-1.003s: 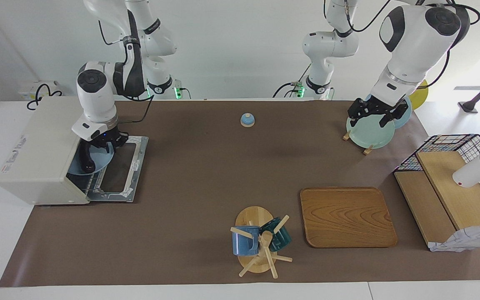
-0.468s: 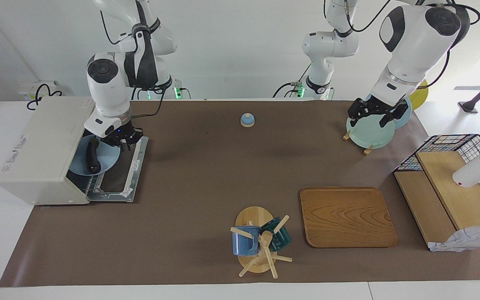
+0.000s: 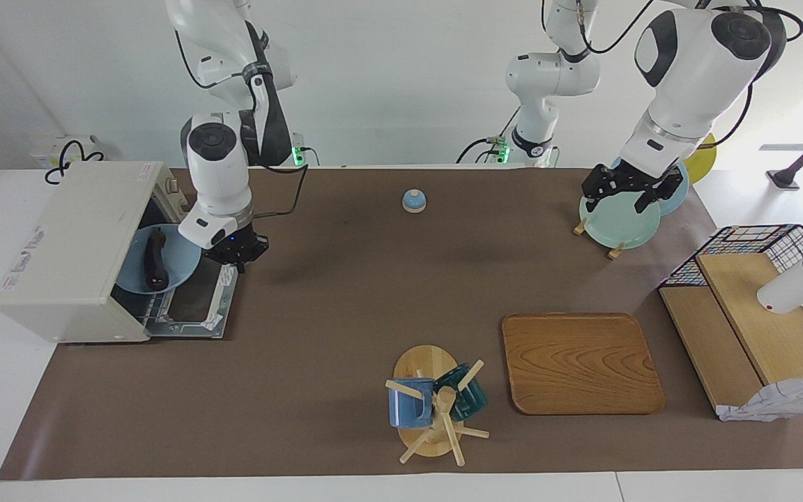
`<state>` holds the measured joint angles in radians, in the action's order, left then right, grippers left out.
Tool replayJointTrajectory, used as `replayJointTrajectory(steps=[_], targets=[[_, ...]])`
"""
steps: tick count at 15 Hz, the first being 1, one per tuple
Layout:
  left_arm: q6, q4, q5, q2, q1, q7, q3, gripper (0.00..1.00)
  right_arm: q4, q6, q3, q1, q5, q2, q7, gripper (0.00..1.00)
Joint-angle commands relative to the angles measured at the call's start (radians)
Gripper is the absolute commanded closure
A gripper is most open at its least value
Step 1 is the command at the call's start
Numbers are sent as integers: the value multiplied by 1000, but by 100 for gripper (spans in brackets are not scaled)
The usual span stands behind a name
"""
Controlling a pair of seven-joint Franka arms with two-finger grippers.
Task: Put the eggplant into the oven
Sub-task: 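Withdraw the right gripper out of the oven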
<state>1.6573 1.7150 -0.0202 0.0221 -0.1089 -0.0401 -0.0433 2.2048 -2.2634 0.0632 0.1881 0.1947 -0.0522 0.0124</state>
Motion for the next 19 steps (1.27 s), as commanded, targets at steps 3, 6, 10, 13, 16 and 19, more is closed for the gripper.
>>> replayJointTrajectory(steps=[3, 6, 10, 13, 16, 19], targets=[[-16, -8, -10, 7, 8, 2, -1, 0, 81, -132, -2, -35, -17, -20, 5, 100], [-16, -8, -10, 7, 8, 2, -1, 0, 84, -143, -2, -44, -17, -34, 0, 100], [-16, -8, -10, 7, 8, 2, -1, 0, 105, -180, -2, -59, -17, -40, 1, 100], [-16, -8, -10, 7, 8, 2, -1, 0, 108, -188, -2, -61, -17, -55, -6, 100], [-16, -8, -10, 7, 8, 2, -1, 0, 110, -206, -2, -65, -17, -57, -11, 100], [-16, -8, -10, 7, 8, 2, -1, 0, 108, -208, 0, -65, -15, -66, -23, 100]])
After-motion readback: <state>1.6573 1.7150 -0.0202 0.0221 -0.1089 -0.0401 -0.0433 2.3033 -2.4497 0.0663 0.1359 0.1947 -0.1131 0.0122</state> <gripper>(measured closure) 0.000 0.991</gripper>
